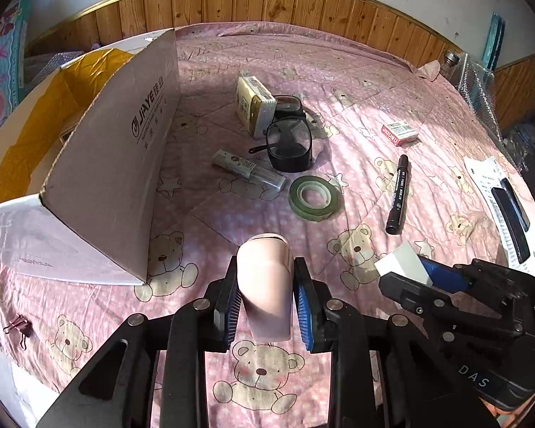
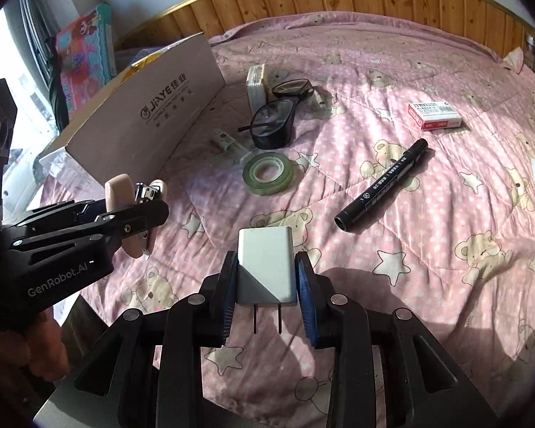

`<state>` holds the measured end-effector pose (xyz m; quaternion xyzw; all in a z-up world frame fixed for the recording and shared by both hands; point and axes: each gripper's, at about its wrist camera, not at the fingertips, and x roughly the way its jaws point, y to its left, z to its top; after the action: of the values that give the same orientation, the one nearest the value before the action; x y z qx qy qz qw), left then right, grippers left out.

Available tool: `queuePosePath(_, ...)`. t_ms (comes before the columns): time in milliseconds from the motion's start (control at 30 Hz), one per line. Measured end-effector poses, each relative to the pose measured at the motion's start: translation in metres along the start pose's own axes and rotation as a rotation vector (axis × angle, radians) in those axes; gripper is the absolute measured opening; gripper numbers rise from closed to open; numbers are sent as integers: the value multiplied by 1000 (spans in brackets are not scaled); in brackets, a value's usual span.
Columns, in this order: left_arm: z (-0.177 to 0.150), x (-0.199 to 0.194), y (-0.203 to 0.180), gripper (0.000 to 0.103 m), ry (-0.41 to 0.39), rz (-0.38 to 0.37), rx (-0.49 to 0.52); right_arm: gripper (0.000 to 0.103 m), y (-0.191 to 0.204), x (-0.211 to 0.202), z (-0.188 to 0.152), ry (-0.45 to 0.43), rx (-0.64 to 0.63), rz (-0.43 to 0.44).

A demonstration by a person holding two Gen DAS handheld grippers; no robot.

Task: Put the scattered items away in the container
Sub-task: 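Carry the pink cylinder and white charger with both tools toward the white box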

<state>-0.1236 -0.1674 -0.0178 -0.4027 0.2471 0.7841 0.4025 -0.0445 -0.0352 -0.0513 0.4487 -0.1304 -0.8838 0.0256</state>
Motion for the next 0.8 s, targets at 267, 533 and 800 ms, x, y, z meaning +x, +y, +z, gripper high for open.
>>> queuePosePath(267, 5, -31, -2, 28, -55, -25, -5, 33, 13, -19, 2, -38, -2, 4)
queuePosePath(533, 6, -58, 3, 28, -102, -42, -15, 33, 32, -39, 7, -79, -21, 10)
queuePosePath(800, 10, -86, 12, 28, -153, -56, -35, 33, 48, -53, 15, -105, -44, 16)
